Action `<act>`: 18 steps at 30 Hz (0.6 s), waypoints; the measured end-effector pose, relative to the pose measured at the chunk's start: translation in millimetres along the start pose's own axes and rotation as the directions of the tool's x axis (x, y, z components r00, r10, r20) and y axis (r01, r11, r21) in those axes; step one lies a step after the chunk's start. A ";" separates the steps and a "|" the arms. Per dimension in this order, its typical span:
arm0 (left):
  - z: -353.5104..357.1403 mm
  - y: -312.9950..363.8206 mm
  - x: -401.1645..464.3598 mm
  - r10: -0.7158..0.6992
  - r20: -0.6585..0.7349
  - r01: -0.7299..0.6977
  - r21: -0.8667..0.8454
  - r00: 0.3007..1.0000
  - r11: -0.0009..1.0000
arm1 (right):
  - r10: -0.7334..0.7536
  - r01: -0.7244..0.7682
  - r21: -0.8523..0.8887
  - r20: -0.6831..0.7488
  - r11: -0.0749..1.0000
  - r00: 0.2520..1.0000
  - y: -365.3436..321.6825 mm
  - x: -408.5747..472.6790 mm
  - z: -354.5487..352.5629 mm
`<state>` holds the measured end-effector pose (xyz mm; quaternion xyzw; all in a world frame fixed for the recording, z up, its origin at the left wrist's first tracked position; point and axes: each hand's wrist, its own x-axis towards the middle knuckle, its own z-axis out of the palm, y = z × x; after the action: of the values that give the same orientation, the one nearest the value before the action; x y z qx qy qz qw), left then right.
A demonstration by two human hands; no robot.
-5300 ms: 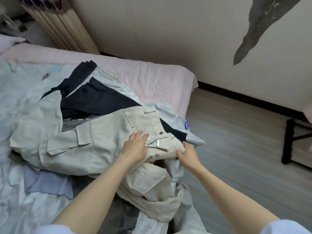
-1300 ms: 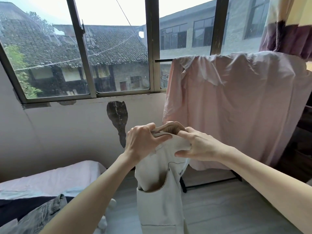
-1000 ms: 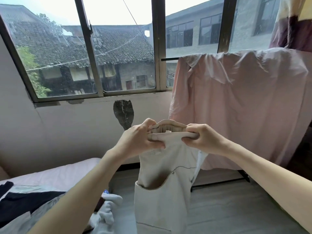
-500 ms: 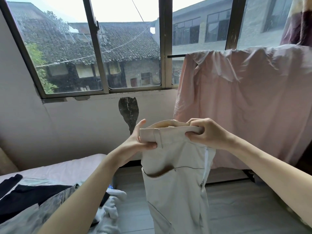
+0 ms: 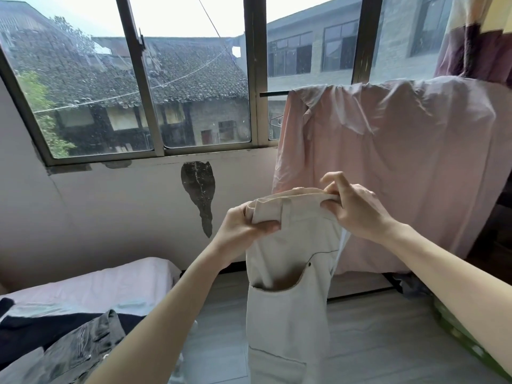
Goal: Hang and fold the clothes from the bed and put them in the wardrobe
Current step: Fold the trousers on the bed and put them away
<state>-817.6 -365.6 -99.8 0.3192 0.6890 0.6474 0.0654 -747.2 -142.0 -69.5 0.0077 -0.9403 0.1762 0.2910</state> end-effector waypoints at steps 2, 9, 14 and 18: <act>4.2 -4.8 4.9 0.025 -0.029 -0.021 0.122 0.999 0.992 | 0.006 -0.002 -0.064 0.055 0.998 0.998 1.1 1.2 7.5; -6.8 0.2 18.7 0.090 -0.210 0.011 0.438 0.973 0.899 | -0.026 0.007 -0.111 -0.166 0.994 0.986 4.4 5.5 38.5; -9.2 -3.7 10.8 0.028 -0.122 0.043 0.539 0.992 0.841 | -0.077 0.056 -0.186 -0.108 0.981 0.991 3.6 21.4 55.6; -13.1 -5.7 -1.9 0.028 -0.199 0.036 0.310 0.980 0.950 | -0.074 0.051 -0.087 -0.278 0.995 0.958 -5.7 19.8 70.6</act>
<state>-824.7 -377.5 -103.7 0.2571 0.7862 0.5593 -0.0545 -801.5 -169.3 -111.0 0.0009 -0.8950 0.1290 0.4271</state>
